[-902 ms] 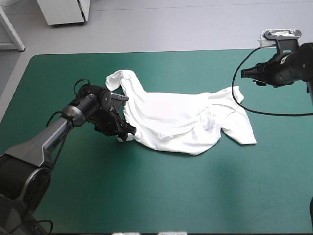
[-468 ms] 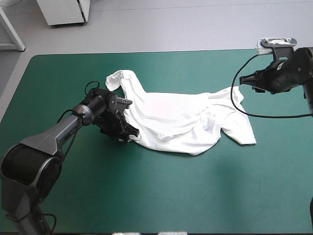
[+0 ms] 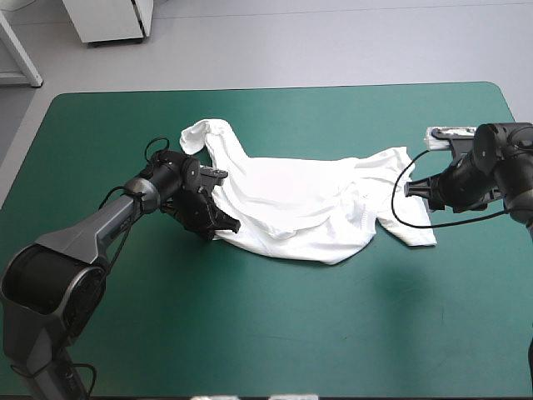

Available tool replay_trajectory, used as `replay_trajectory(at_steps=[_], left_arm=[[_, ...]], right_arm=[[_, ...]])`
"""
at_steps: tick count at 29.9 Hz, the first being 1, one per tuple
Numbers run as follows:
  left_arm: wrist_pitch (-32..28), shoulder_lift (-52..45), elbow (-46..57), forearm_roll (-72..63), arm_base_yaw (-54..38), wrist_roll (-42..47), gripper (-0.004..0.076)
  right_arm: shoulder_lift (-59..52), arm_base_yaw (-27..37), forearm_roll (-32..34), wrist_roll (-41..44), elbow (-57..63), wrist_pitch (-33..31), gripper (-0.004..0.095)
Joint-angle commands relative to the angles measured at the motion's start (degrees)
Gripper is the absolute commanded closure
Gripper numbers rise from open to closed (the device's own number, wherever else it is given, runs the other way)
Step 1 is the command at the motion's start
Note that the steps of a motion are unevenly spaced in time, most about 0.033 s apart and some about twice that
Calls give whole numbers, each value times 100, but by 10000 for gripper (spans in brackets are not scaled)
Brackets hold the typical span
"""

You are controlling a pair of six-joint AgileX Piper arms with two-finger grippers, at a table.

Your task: Fold the cloth

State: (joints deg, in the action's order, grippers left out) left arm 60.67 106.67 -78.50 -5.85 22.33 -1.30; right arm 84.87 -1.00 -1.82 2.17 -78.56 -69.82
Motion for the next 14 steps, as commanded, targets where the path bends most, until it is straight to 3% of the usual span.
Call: replay_trajectory(at_steps=[1,5,14], left_arm=[[-70,-123,-67,-134,12,-95,733],[-70,-123,-67,-123,12,-148,733],[-60,-123,-67,-155,12,-148,733]], right_arm=[[-98,349,-223,-109,221,397,400],[109,745,-813,-421,422,586,393],[700,748,-1016,-438,865,1146,395]])
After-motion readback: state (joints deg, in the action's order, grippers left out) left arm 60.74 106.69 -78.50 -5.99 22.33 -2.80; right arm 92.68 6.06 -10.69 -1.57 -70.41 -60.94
